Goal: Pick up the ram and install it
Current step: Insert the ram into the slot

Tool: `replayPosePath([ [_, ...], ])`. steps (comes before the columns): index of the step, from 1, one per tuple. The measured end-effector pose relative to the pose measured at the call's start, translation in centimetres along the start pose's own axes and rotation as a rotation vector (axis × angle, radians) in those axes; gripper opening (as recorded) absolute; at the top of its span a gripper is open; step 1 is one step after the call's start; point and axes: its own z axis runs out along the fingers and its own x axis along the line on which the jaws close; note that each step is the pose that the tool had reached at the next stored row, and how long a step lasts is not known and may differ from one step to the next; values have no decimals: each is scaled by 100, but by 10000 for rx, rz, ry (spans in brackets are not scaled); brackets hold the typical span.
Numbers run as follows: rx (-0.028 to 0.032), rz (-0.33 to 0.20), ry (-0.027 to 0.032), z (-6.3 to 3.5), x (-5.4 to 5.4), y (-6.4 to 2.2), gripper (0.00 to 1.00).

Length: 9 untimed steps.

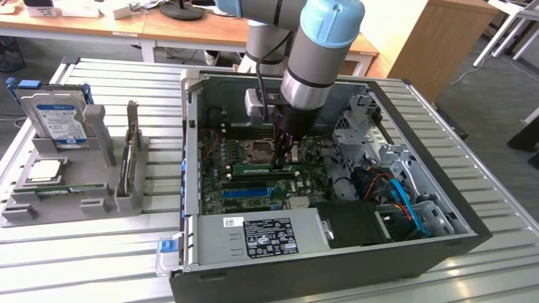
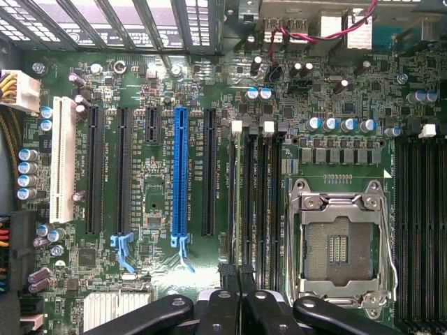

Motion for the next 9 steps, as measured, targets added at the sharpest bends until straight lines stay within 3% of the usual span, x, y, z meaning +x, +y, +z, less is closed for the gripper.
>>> replayPosePath([
  [9, 0, 0, -1, 9, 2, 0, 12],
])
